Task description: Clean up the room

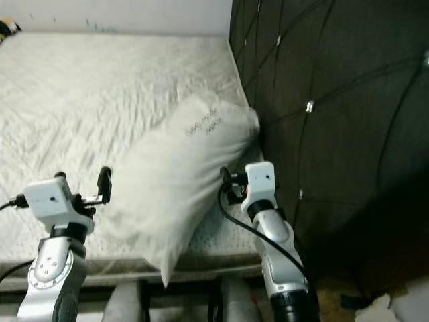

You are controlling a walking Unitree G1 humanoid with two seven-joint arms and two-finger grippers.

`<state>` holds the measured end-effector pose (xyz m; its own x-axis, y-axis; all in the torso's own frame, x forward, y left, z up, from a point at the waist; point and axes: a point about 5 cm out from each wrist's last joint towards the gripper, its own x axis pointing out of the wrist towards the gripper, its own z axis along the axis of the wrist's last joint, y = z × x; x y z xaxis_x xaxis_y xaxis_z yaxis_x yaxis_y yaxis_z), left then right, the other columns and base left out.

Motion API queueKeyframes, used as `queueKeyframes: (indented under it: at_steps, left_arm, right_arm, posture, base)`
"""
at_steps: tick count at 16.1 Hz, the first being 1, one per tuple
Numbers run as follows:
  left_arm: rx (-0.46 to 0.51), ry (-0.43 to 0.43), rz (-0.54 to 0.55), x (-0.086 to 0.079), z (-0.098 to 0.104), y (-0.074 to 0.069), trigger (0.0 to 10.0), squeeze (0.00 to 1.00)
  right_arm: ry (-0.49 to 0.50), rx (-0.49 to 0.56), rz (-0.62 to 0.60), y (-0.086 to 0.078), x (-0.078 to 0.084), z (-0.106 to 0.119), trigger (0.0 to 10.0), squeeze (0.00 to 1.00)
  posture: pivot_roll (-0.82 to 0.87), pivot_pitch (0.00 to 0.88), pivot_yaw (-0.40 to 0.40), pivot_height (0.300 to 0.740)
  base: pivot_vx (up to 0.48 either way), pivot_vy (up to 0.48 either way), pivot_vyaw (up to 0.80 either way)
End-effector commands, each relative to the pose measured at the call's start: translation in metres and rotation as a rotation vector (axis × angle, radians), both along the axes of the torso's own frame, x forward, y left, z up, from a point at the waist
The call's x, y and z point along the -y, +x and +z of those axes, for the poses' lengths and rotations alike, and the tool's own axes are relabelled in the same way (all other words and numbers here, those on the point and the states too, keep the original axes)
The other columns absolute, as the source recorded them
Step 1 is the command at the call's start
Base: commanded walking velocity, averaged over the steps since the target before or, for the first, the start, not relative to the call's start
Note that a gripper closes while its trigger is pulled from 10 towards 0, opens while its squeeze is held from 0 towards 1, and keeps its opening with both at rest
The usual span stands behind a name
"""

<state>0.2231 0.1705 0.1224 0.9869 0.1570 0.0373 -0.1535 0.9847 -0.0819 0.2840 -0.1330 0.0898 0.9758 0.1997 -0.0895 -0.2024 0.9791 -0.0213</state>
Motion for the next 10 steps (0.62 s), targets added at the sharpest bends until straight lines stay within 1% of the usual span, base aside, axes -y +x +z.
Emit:
queueKeyframes:
  at_steps: [1,4,7,9,10]
  left_arm:
    - [-0.006,0.002,0.023,-0.003,0.001,-0.001,10.0,0.0]
    - [-0.016,0.01,0.063,-0.006,0.0,-0.001,10.0,0.0]
    - [-0.037,0.006,0.084,-0.011,-0.003,-0.001,10.0,0.0]
    - [-0.049,0.017,0.146,-0.02,-0.002,-0.003,10.0,0.0]
    - [-0.054,0.017,0.16,-0.021,-0.002,-0.004,10.0,0.0]
  right_arm:
    - [0.005,-0.005,0.012,-0.001,0.0,0.001,10.0,0.0]
    - [0.008,-0.021,0.038,0.0,-0.002,0.0,10.0,0.0]
    - [0.006,-0.066,0.094,0.003,-0.01,-0.006,10.0,0.0]
    - [0.004,-0.076,0.131,0.005,-0.014,-0.006,10.0,0.0]
    - [0.007,-0.078,0.145,0.005,-0.016,-0.007,10.0,0.0]
  posture:
    - [0.1,0.11,-0.035,0.59]
    - [0.1,0.11,-0.037,0.59]
    - [0.11,0.114,-0.047,0.59]
    - [0.12,0.123,-0.051,0.59]
    - [0.12,0.124,-0.053,0.59]
  base:
    - [0.0,0.0,0.0]
    - [0.0,0.0,0.0]
    - [0.0,0.0,0.0]
    - [0.0,0.0,0.0]
    - [0.0,0.0,0.0]
